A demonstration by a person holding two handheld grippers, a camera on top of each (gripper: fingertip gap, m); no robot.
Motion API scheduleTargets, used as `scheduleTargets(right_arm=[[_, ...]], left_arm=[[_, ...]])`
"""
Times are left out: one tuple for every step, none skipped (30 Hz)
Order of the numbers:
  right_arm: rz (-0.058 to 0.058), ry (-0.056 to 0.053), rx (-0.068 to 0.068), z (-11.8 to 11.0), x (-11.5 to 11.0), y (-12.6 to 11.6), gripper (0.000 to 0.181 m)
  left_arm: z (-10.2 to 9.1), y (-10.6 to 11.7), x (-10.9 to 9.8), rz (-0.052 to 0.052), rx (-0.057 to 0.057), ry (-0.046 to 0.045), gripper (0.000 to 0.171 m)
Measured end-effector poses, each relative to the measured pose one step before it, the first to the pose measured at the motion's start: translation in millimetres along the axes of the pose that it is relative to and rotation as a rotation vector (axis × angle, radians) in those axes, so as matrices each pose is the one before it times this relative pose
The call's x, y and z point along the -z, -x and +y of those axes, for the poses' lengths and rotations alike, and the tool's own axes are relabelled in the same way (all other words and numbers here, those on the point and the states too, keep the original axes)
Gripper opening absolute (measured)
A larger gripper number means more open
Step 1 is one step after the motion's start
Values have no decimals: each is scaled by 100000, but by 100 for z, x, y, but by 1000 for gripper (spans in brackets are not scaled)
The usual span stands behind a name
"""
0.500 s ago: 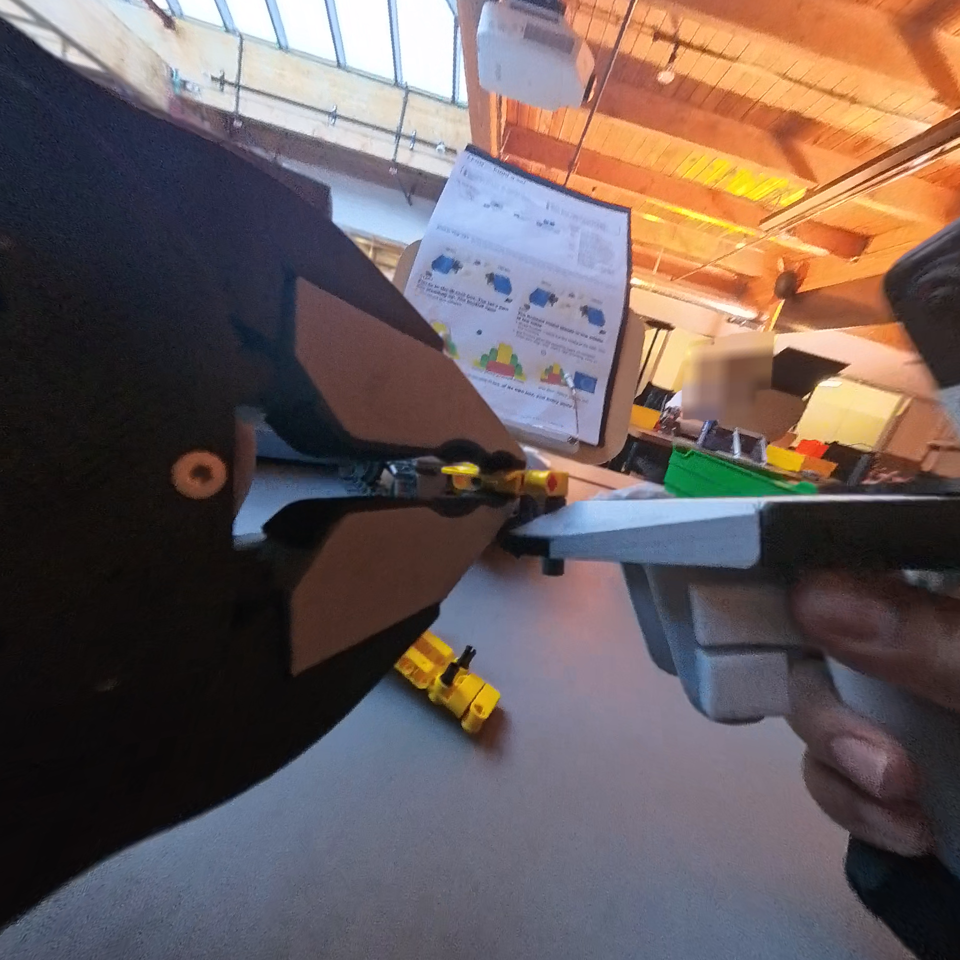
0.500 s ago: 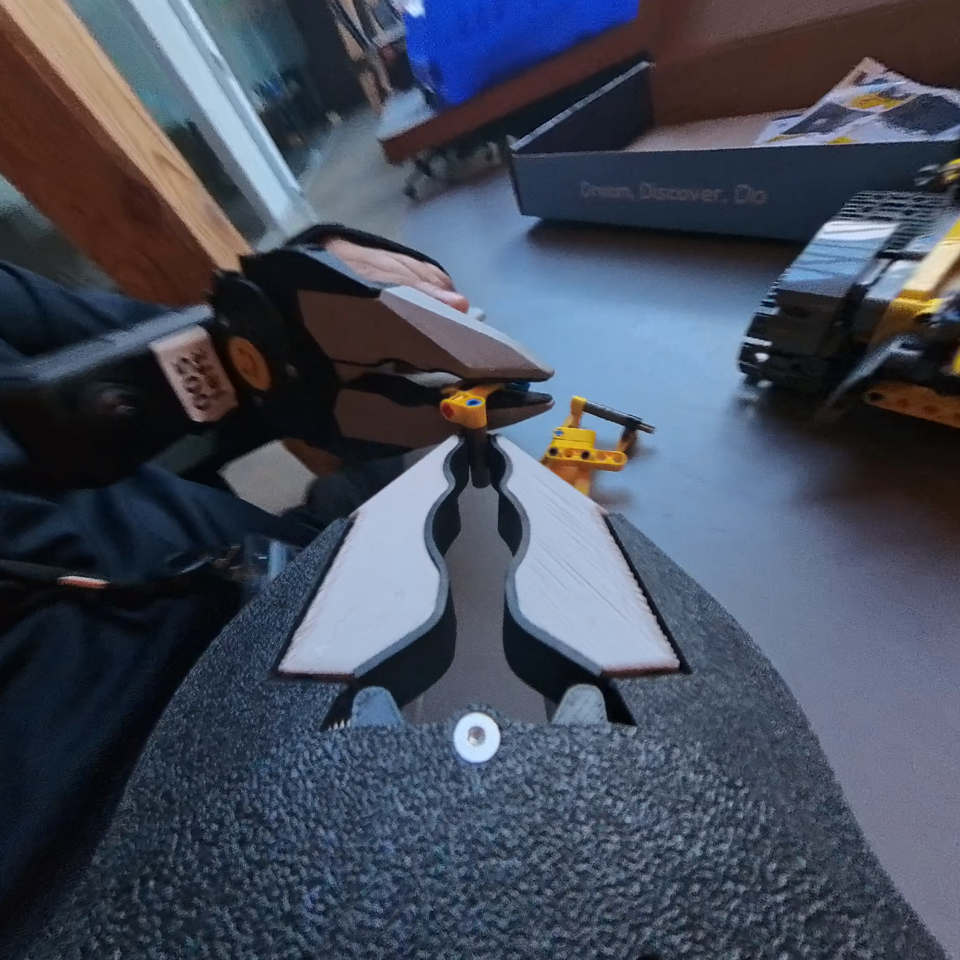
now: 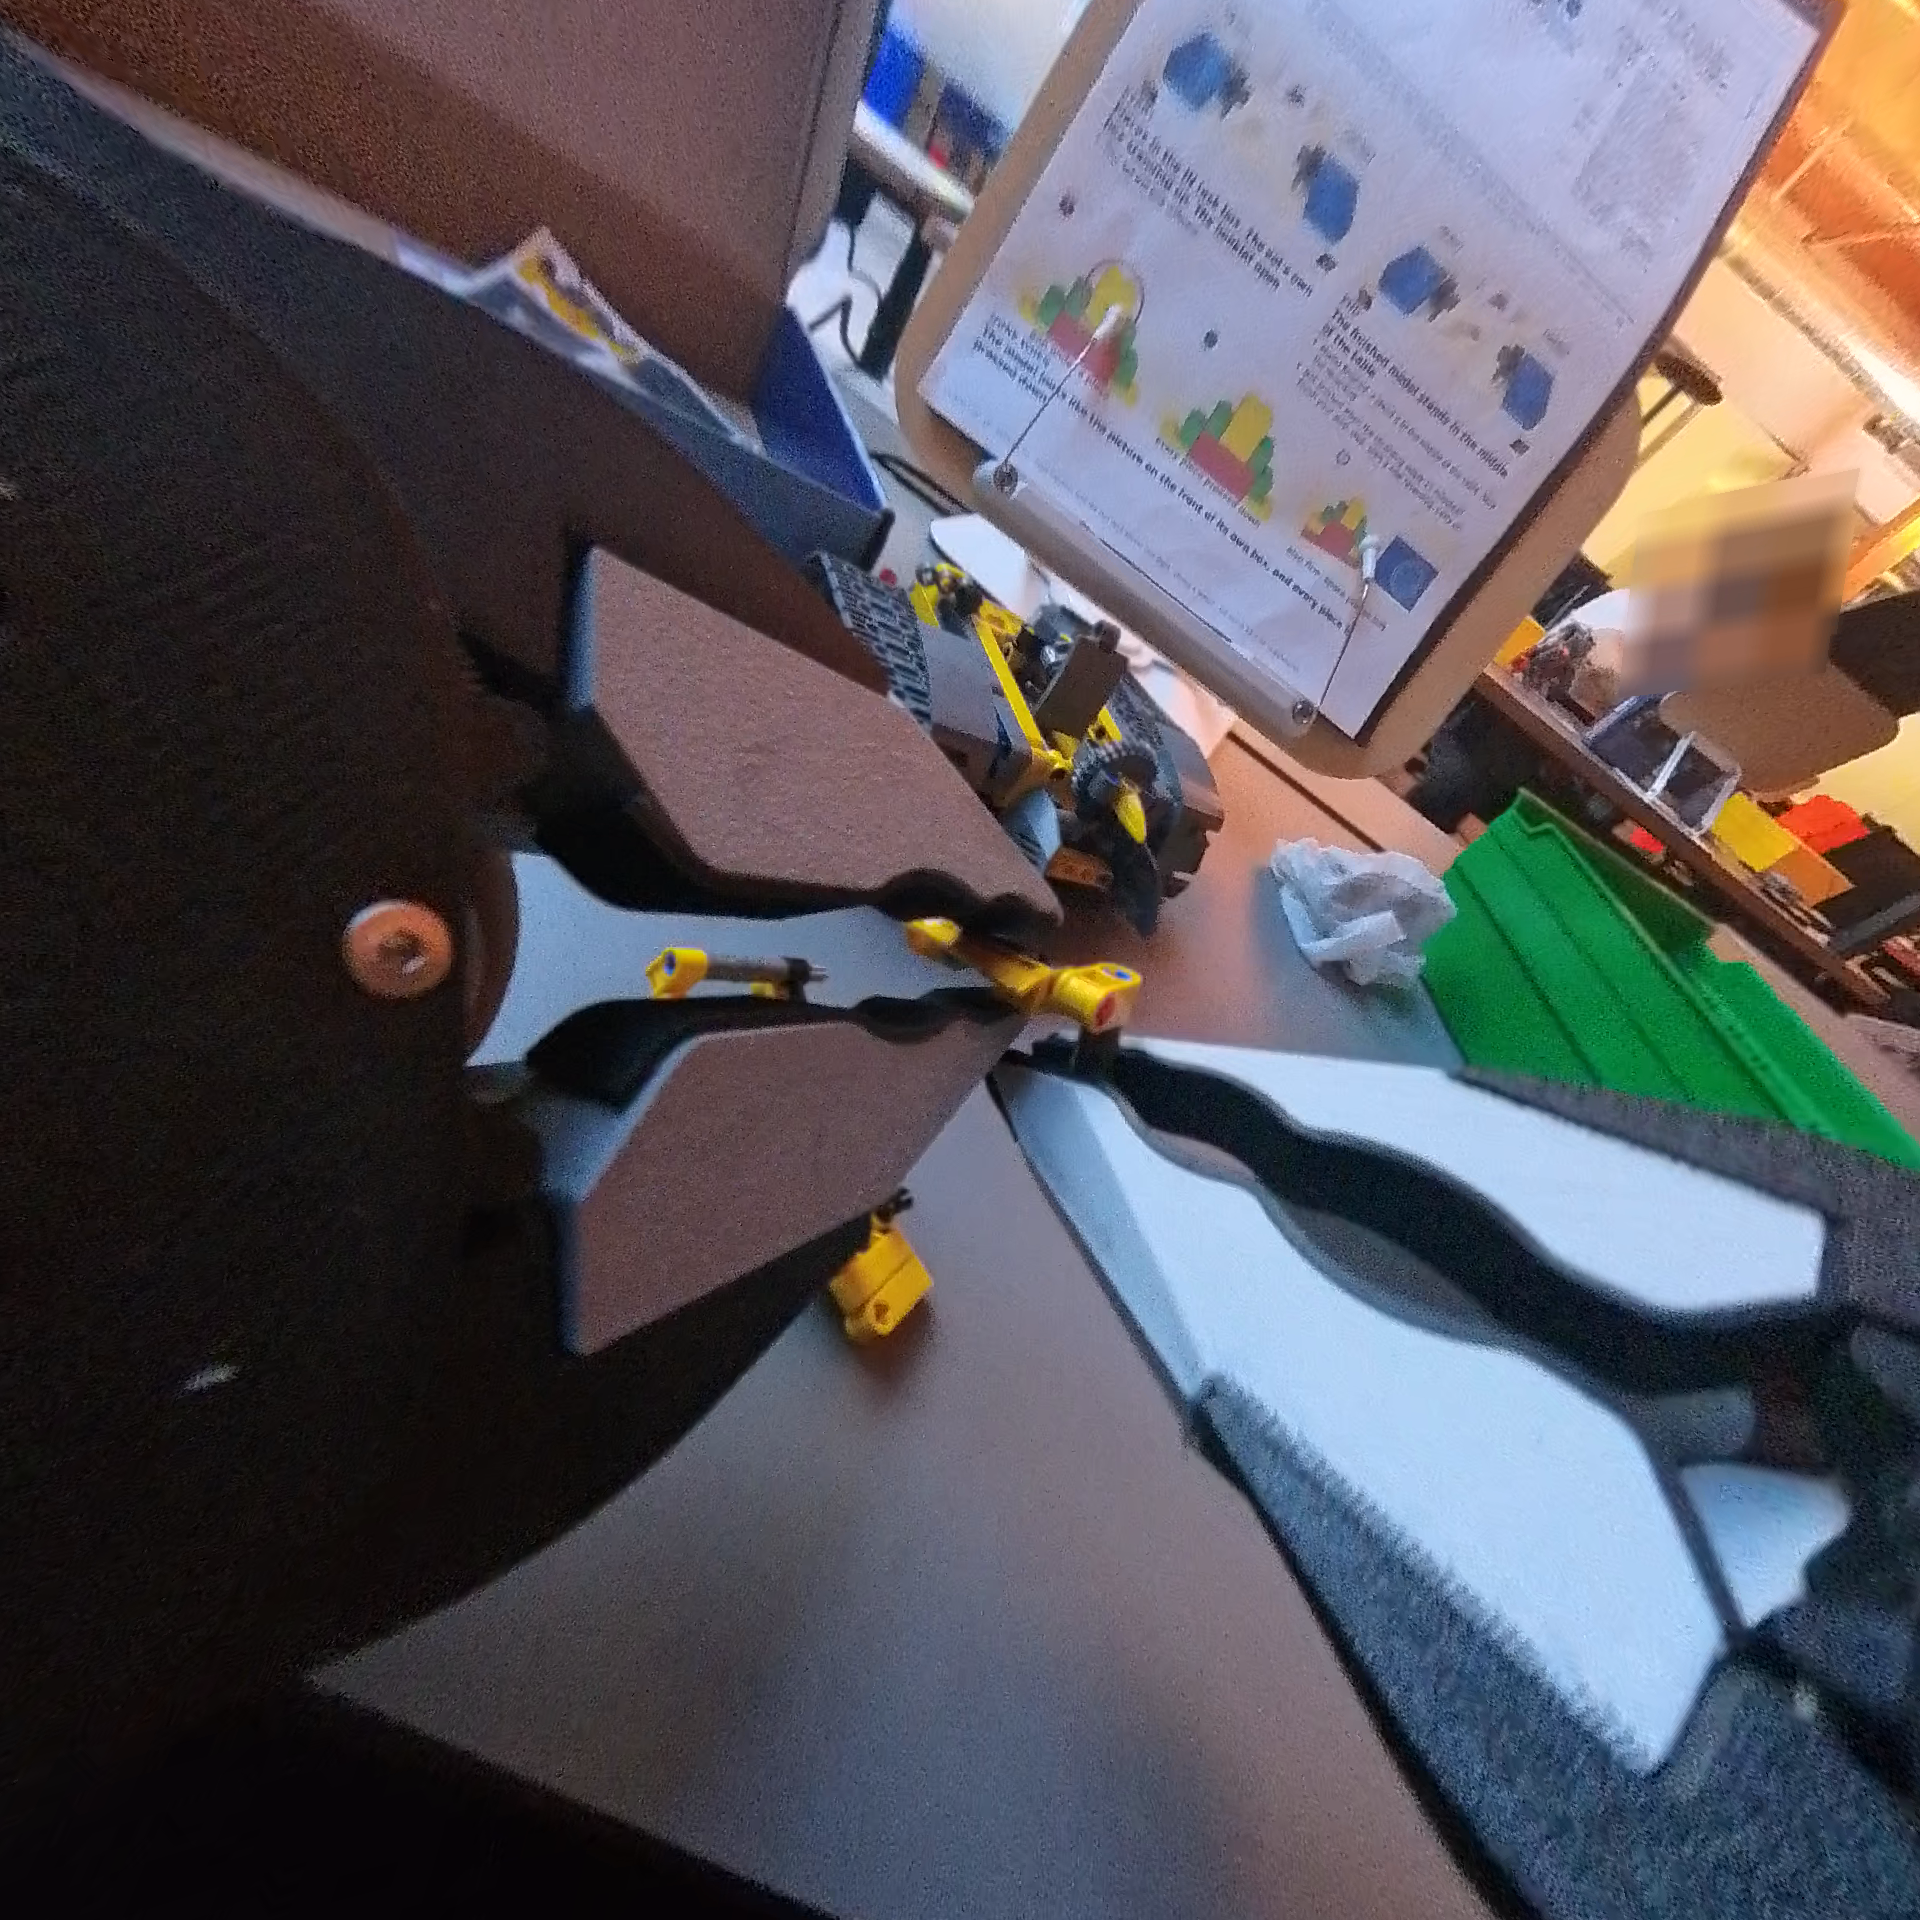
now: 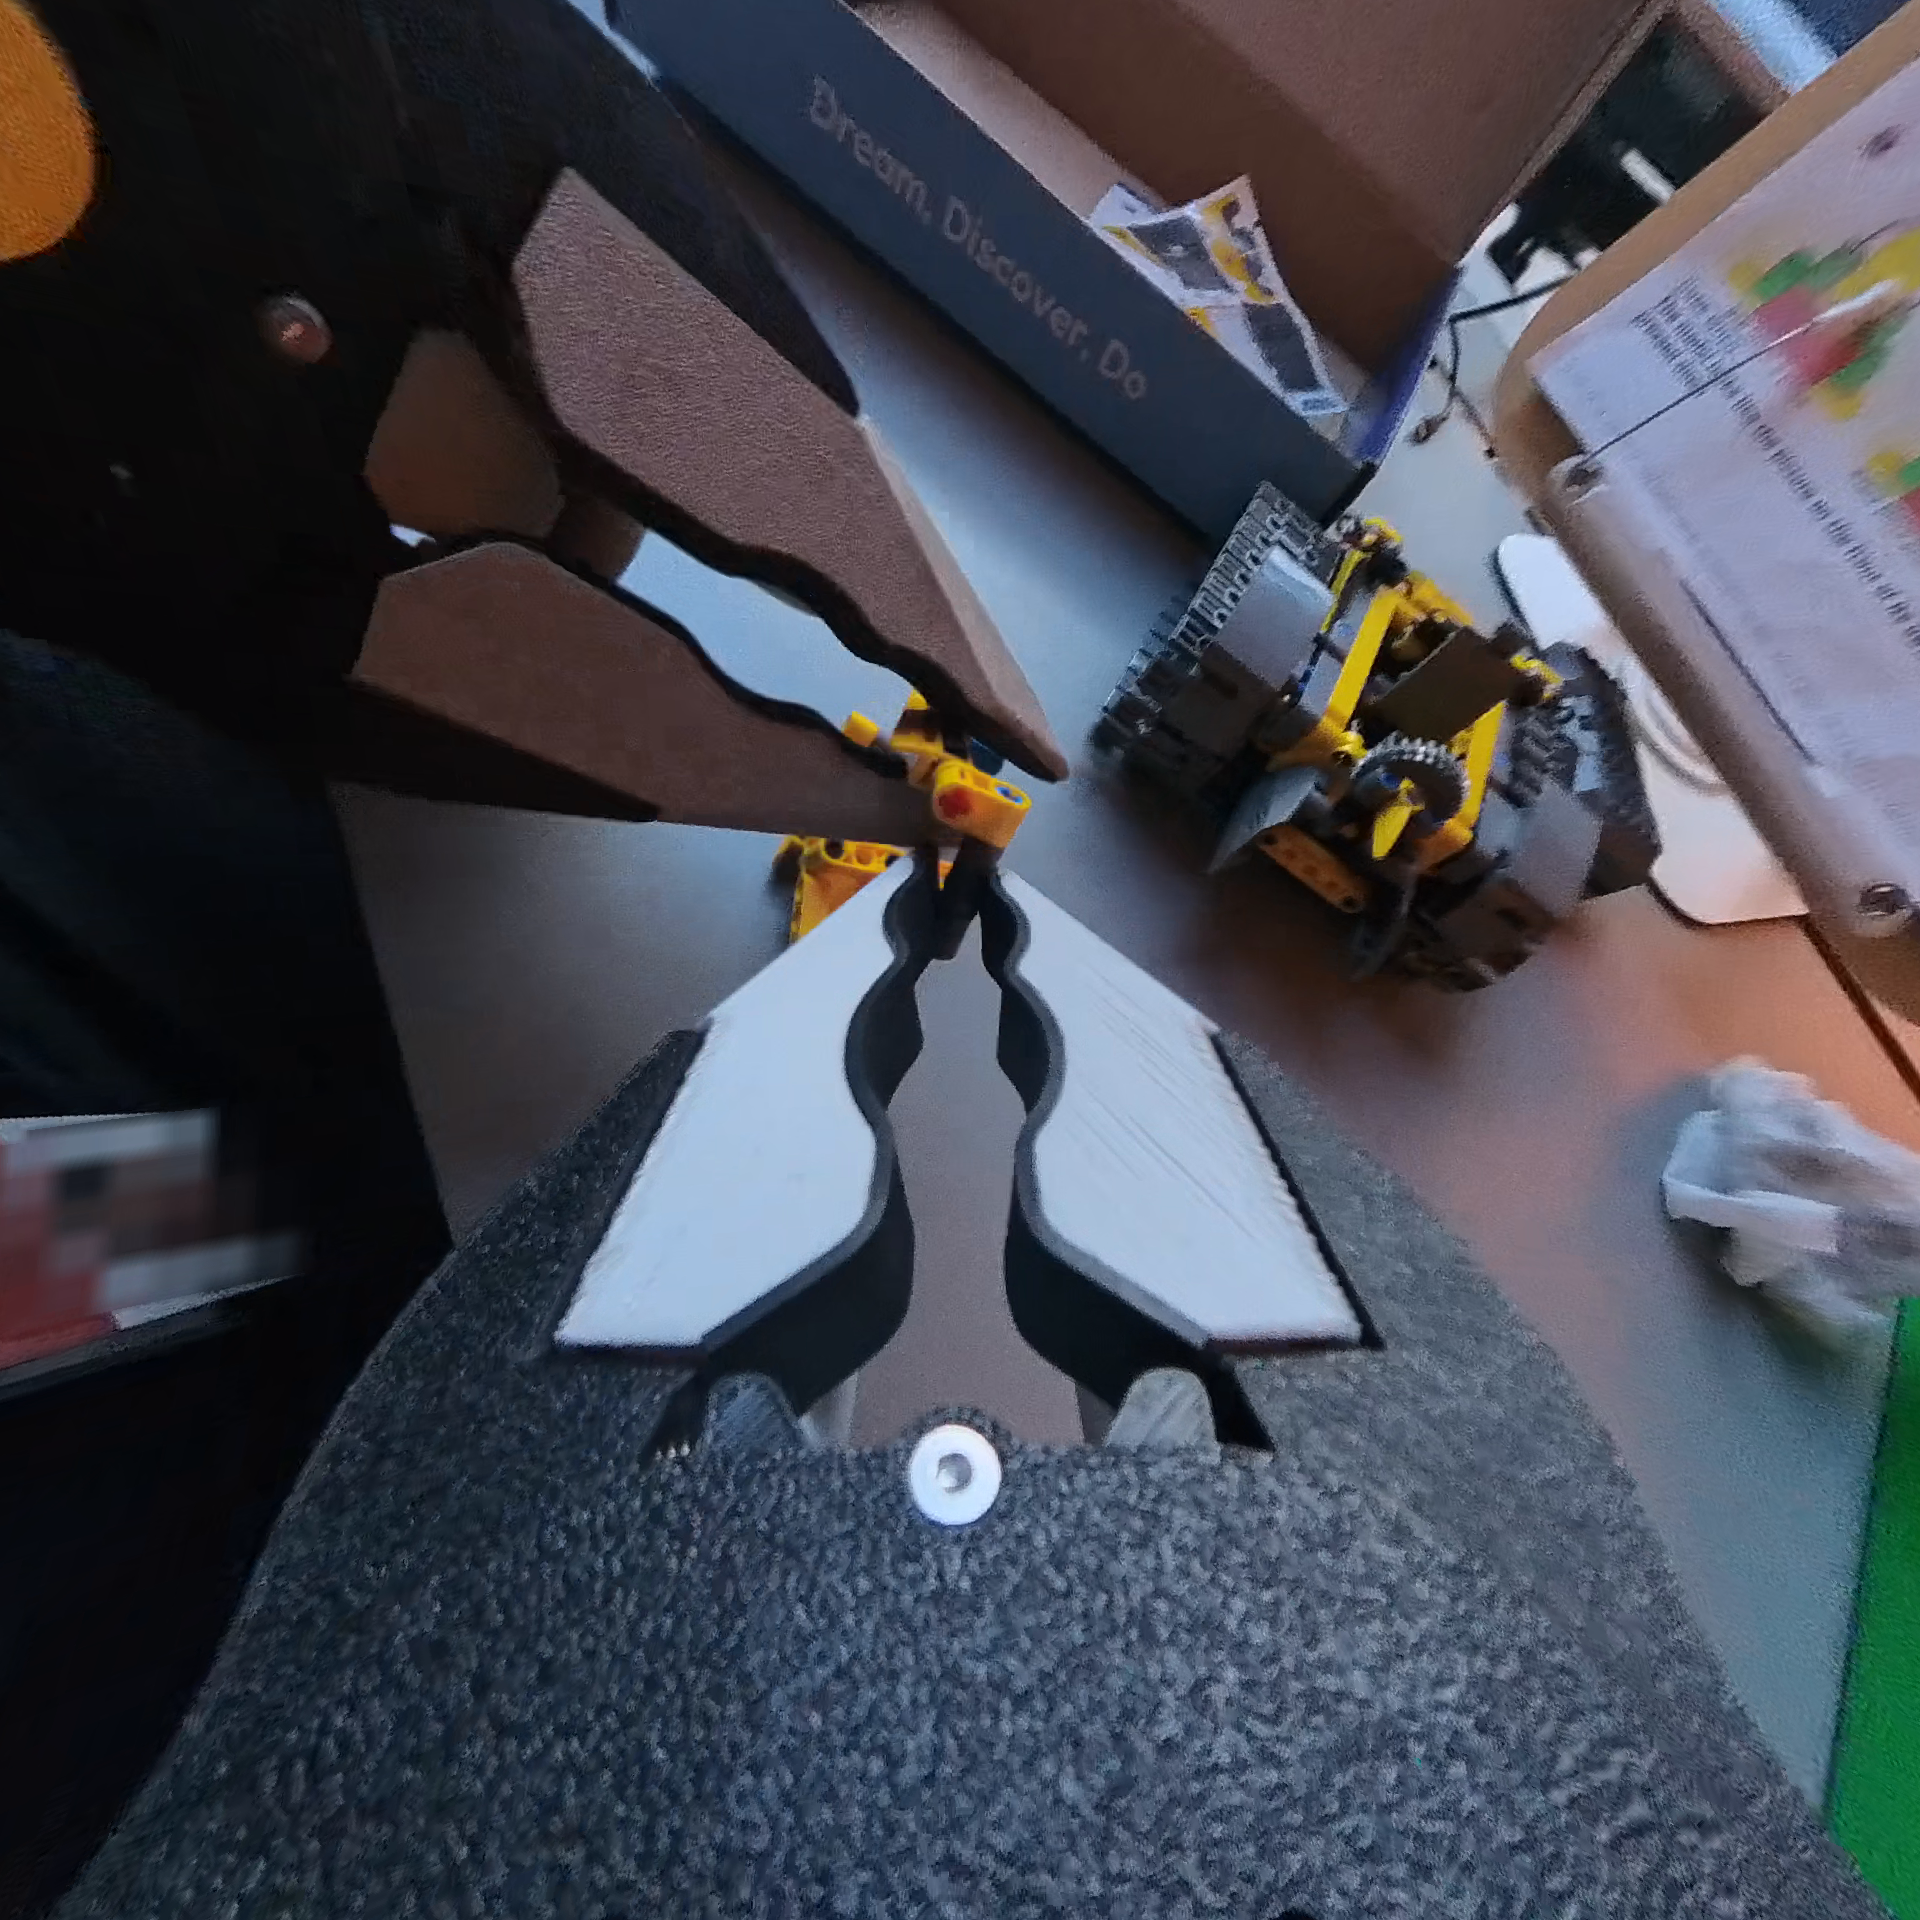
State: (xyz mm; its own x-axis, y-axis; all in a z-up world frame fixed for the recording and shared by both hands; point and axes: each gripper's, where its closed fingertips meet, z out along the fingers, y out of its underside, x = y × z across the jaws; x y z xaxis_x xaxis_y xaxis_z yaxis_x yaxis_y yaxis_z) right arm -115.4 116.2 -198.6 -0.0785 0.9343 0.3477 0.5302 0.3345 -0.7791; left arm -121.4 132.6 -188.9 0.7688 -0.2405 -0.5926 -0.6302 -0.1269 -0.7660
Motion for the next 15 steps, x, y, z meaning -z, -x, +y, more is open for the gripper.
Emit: scheduleTargets(right_arm=[[-318,-946,-977,-224,172,-48,6],[-754,-260,-1210,-88,46,-38,6],[-227,-326,-791,-19,-61,-69,6],[22,-256,-535,38,-139,-34,6],[-370,435,-617,119,-165,41,6],[-262,3100,846,564,-230,67,6],[888,9125,3729,1845,-649,124,4],[55,7855,2491,2258,-1089,589,4],[-3991,-2287,-2825,768,-588,1065,5],[-672,-5893,-4149,-438,368,-35,4],[2459,-1882,-2681,-514,577,-1004,4],[1529,-3941,-2222,-1057,634,-1161,4],[897,-2434,-2347,-928,481,-1103,4],[2208,-1509,-1087,-655,308,-1023,4],[3366,-1202,265,-364,155,-880,4]], left_arm=[[-210,125,61,1336,3492,-983,7],[-67,58,-30,856,2738,4,7],[9,104,-63,-30,1195,52,7],[94,101,-70,-497,-163,352,7],[179,-9,-45,-435,396,825,7],[-29,243,61,-2164,-216,-926,6],[-1090,2515,827,-11950,3257,-7270,3],[-1151,3026,743,-5604,7393,-3115,4],[-1430,3082,612,-3264,6364,-3395,4],[-1103,2240,495,-524,2949,-1777,4],[-243,392,167,6842,2758,942,4],[761,4,-20,4685,4811,4104,4],[1097,-255,-224,1826,-235,3223,4],[1499,-824,-527,2438,-3308,5342,4],[1086,-1049,-617,1748,-3712,3057,4]])
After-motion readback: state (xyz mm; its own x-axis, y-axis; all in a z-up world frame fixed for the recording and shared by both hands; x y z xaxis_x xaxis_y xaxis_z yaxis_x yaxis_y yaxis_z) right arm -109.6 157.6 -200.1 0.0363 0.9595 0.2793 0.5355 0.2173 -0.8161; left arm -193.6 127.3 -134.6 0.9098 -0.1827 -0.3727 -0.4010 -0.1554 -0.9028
